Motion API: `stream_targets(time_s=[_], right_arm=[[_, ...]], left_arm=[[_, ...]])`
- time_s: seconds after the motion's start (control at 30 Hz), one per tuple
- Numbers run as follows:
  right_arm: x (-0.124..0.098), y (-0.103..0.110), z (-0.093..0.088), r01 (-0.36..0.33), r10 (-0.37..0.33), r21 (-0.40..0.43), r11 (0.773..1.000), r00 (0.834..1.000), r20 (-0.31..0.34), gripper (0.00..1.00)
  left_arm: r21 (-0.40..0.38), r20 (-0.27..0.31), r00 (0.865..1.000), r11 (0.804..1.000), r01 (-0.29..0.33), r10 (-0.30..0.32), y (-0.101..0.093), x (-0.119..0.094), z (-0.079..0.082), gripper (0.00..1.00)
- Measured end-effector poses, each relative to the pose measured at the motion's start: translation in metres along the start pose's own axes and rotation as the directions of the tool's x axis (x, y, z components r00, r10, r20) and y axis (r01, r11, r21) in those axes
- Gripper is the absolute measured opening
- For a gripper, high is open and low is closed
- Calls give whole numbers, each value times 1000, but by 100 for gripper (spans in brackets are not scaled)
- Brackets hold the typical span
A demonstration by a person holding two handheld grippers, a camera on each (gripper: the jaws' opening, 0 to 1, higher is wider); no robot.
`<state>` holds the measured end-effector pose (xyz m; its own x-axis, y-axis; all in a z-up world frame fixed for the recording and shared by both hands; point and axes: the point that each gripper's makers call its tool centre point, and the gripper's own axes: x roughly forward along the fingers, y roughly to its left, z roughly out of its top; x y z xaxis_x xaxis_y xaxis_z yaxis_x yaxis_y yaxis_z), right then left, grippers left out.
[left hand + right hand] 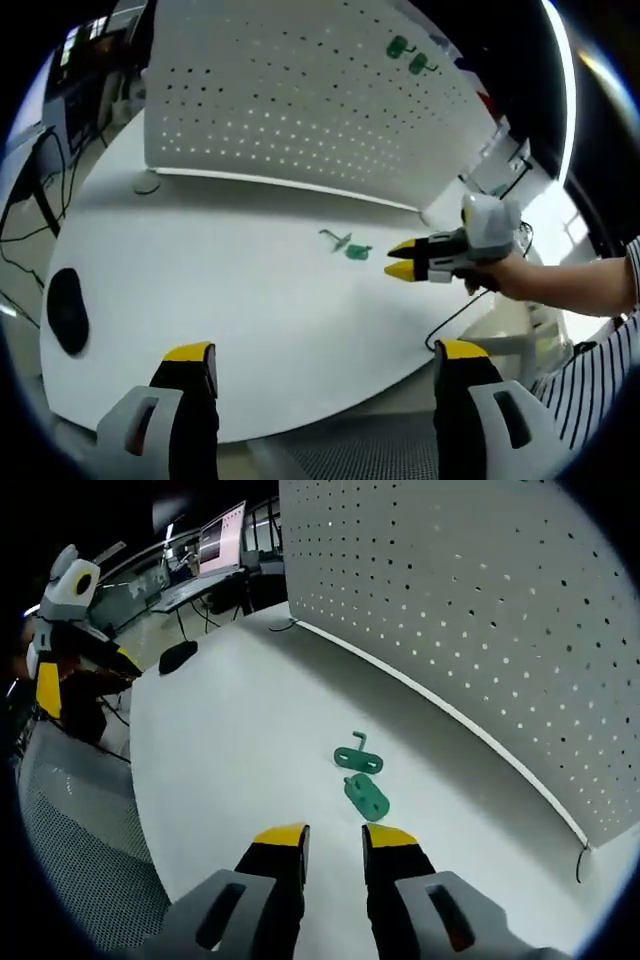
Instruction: Insert the hook assembly into the mounting plate slot until the hook locks in place.
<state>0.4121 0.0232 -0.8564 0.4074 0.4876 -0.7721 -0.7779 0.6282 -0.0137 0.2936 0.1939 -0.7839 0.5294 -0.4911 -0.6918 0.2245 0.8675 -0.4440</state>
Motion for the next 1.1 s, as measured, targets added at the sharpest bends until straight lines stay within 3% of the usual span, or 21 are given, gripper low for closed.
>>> stream_targets(time_s=[0.17, 0.37, 0.67, 0.8, 0.87, 1.1], right_arm=[[12, -3, 10, 0, 0, -16, 1000, 1000, -12, 16], [28, -2, 18, -14, 9, -94, 996, 999, -50, 15], [35, -9, 12, -16, 4, -123, 992, 995, -101, 7], [35, -11, 11, -12, 7, -55, 998, 995, -95, 1], [35, -12, 12, -6, 8, 15, 1000, 997, -82, 0], [28, -20, 14, 10, -4, 132, 991, 999, -45, 0]], left_arm=[[-16, -1, 1000, 1000, -8, 8, 8, -1, -2, 90], [-29, -9, 1000, 1000, -8, 8, 10, 1, -5, 89], [-46, 2, 1000, 999, -13, 13, 15, -1, -2, 88], [-52, -4, 1000, 998, -16, 16, 16, 0, -4, 88], [-53, -4, 1000, 998, -15, 14, 16, 1, -4, 88], [-42, -9, 1000, 999, -5, 4, 13, 4, -2, 88]])
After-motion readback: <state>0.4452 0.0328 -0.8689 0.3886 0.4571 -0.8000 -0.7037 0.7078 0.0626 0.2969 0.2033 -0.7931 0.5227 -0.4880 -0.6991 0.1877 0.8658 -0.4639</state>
